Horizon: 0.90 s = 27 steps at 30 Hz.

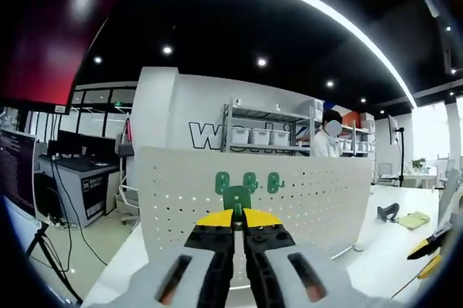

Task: Insert the hook assembly into the mounting plate slot until the hook locks in place.

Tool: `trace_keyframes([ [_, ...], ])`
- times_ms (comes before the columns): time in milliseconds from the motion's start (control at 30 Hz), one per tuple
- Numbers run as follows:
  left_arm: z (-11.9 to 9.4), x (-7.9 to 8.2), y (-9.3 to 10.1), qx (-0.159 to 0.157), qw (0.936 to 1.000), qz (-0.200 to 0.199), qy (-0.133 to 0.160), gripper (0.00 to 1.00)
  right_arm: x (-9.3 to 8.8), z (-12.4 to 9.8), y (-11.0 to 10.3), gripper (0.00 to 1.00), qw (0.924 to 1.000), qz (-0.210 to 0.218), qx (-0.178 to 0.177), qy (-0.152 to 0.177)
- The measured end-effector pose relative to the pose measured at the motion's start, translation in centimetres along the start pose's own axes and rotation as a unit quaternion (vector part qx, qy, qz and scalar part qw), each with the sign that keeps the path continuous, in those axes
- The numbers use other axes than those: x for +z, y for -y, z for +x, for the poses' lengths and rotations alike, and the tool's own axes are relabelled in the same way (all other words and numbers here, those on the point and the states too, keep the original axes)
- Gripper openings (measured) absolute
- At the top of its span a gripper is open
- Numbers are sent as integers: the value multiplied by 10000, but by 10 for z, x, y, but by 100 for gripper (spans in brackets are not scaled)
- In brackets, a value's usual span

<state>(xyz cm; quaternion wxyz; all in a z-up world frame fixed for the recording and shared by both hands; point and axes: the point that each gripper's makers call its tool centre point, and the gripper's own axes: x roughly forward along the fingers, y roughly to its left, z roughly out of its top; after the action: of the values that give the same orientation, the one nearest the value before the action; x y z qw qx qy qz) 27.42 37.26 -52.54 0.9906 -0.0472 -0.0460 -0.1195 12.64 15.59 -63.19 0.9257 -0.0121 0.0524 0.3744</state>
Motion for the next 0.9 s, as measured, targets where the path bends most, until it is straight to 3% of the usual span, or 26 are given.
trace_keyframes([
  [900,29,7,-36,300,9991,314,30,3,-2,2,2,39,9999,20,-123,-96],
])
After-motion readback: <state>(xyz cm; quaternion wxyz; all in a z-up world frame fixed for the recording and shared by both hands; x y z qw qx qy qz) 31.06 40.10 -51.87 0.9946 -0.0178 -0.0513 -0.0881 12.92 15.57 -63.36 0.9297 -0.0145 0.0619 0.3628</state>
